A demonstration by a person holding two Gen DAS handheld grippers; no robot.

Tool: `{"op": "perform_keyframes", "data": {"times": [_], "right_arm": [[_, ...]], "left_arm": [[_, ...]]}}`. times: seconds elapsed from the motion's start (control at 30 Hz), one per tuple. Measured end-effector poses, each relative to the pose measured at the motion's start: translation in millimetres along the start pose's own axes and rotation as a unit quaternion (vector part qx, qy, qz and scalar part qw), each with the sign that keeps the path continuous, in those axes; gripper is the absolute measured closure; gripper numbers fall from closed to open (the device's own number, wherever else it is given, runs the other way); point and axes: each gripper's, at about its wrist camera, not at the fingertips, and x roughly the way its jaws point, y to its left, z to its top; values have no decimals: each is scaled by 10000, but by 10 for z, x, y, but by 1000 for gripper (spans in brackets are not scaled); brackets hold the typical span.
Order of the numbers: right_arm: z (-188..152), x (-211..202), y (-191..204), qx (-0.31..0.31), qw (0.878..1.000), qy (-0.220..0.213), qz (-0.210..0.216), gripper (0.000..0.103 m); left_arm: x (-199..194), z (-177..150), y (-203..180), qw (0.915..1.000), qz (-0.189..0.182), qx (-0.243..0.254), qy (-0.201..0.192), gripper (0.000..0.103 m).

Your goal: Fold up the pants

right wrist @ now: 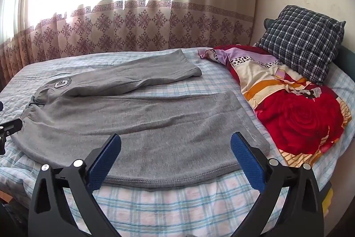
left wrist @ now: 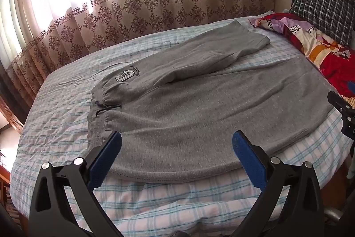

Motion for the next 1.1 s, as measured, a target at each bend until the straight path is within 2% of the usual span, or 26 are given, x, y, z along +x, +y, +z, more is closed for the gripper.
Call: {"op": "perform_keyframes", "data": {"times": [1.1], "right_arm": [[-3,21,-3,-19,10000,22,-13,5]], "left_arm": [[16,-37,55,9999,121,-54,58,2]]}}
